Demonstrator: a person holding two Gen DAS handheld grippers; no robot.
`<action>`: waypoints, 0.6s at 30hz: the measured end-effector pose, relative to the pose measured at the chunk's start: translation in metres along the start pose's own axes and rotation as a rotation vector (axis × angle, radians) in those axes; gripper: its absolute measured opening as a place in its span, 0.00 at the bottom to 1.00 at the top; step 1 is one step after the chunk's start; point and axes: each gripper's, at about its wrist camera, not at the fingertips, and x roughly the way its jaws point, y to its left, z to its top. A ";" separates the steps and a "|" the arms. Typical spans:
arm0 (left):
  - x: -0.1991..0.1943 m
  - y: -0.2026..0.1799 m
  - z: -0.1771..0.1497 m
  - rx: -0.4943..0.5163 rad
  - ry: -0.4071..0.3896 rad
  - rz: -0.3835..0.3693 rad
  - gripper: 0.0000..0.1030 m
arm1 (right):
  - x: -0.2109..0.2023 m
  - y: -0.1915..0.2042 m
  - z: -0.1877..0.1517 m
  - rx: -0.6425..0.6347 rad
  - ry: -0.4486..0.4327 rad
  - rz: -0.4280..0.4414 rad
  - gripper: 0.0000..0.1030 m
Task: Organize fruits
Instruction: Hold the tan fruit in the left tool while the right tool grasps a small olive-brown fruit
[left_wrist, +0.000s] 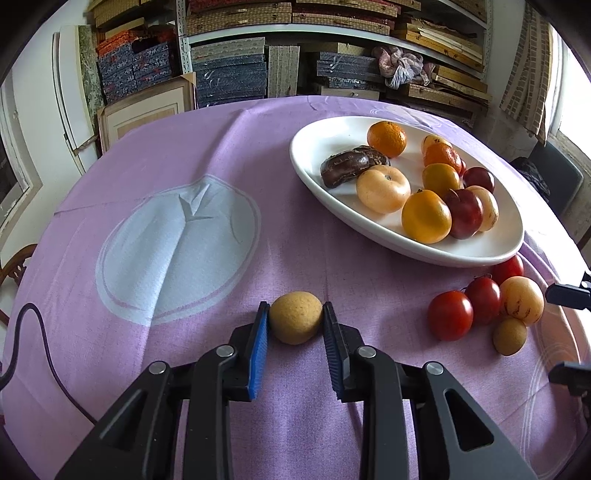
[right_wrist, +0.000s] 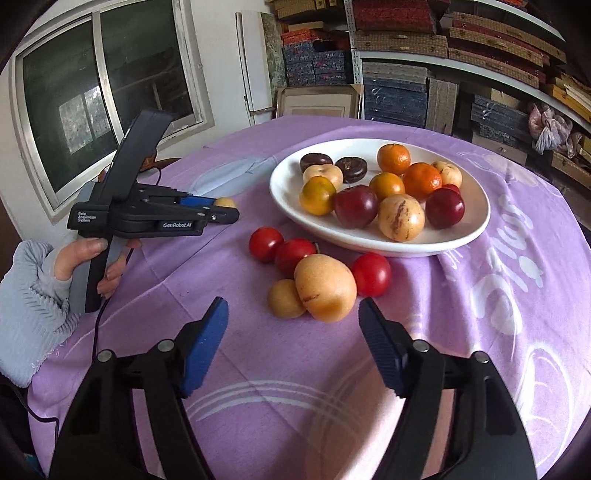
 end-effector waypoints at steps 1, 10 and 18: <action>0.000 0.000 0.000 0.001 0.000 0.001 0.28 | 0.000 0.000 -0.001 0.009 0.003 0.019 0.67; 0.000 0.000 0.000 0.003 0.000 0.002 0.28 | 0.014 0.020 0.001 -0.041 0.062 0.091 0.66; 0.001 -0.001 0.000 0.002 0.000 0.001 0.29 | 0.038 0.034 0.015 -0.122 0.092 -0.076 0.46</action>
